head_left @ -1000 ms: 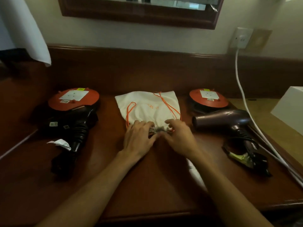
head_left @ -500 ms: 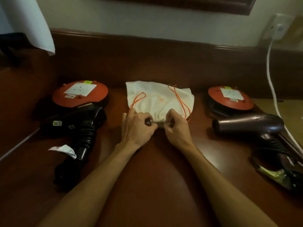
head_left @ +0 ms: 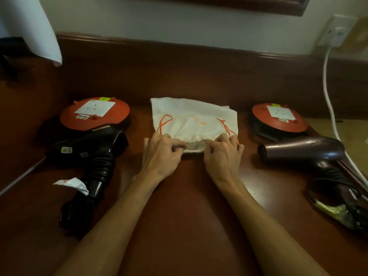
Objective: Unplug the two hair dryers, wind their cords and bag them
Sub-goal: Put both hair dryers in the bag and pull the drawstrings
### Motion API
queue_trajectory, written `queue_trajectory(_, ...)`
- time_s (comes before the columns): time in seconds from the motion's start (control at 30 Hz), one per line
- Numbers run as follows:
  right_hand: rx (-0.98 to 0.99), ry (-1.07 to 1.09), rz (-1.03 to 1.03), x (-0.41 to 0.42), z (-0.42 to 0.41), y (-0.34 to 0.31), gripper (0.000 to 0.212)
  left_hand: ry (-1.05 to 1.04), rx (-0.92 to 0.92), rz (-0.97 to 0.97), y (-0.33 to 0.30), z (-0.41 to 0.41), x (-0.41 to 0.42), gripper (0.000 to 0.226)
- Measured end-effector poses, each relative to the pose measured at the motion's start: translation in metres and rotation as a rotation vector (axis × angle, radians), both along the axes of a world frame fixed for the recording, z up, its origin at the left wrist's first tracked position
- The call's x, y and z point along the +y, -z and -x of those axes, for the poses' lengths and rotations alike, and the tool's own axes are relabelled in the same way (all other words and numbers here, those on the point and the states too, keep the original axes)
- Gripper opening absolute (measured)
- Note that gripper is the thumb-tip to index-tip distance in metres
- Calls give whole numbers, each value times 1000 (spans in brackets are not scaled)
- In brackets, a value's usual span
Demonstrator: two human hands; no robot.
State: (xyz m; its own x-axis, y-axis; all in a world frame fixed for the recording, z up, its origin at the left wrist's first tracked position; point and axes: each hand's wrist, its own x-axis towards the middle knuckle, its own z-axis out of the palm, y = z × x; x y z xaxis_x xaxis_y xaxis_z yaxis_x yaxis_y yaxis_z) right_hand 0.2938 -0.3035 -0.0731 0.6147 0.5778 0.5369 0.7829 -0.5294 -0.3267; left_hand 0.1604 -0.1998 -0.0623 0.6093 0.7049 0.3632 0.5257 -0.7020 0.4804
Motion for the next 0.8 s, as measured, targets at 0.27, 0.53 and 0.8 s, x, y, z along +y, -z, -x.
queue_trajectory(0.27, 72, 3, 45, -10, -3, 1, 22, 1, 150, -31, -3, 6, -8, 22)
queue_trajectory(0.53, 77, -67, 68, -5, 0, 0, 32, -46, 139, -34, -6, 7, -9, 32)
queue_trajectory(0.8, 132, -119, 240, -7, -7, -6, 67, -64, 200, -39, -6, 8, -4, 57)
